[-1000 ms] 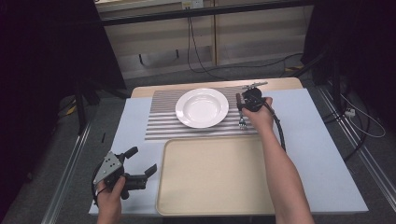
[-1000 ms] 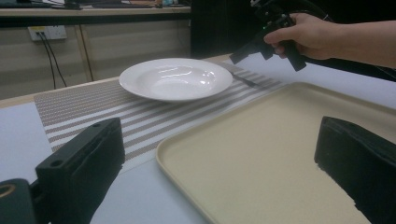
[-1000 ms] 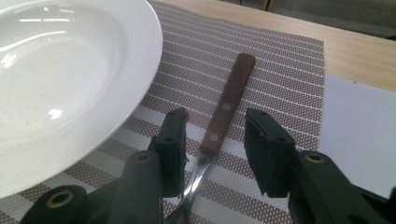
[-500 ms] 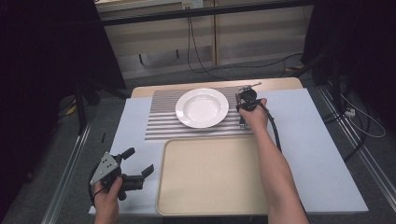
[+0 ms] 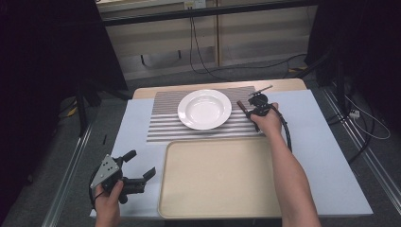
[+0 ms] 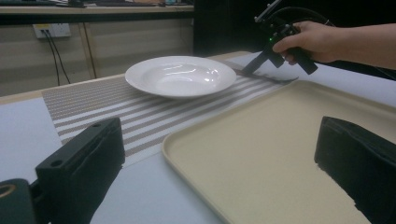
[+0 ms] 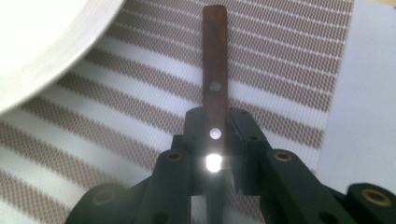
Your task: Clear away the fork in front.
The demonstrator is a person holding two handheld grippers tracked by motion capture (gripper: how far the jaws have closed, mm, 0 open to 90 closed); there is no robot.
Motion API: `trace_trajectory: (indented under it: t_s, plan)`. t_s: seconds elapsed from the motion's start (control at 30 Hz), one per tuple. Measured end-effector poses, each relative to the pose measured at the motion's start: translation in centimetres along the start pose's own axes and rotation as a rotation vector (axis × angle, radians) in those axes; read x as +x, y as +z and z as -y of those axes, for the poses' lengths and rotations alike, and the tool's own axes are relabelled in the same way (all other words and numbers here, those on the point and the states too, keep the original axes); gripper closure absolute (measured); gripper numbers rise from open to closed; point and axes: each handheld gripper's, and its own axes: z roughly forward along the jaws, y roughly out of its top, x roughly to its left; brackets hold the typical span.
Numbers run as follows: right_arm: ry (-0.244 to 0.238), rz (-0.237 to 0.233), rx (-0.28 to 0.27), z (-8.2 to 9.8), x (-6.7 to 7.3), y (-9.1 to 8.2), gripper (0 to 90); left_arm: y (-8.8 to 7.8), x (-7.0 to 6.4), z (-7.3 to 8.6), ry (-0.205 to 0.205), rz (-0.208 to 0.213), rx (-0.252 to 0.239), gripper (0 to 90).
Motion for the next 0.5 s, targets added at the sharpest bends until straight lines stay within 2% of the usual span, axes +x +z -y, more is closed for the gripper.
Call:
trace_trajectory:
  t_s: [0.07, 0.17, 0.23, 0.33, 0.5]
  plan:
    - [0.001, 0.003, 0.004, 0.2, -0.1, -0.3, 77.9, 0.0, -0.1, 0.0, 0.001, 0.001, -0.001, 1.8]
    - [-0.025, 0.016, 0.026, 1.0, -0.8, -1.2, 78.0, 0.1, -0.2, -0.1, 0.001, 0.006, -0.006, 1.8]
    - [-0.02, 0.016, 0.031, 1.2, -1.0, -1.4, 77.9, 0.1, -0.2, -0.1, -0.004, 0.002, -0.007, 1.8]
    - [-0.014, -0.008, 0.031, 1.9, -1.7, -2.0, 78.0, 0.2, -0.1, -0.1, -0.002, 0.008, -0.004, 1.8]
    - [-0.042, -0.011, 0.052, 1.9, -1.8, -2.2, 77.9, 0.4, -0.1, -0.1, 0.006, 0.013, -0.002, 1.8]
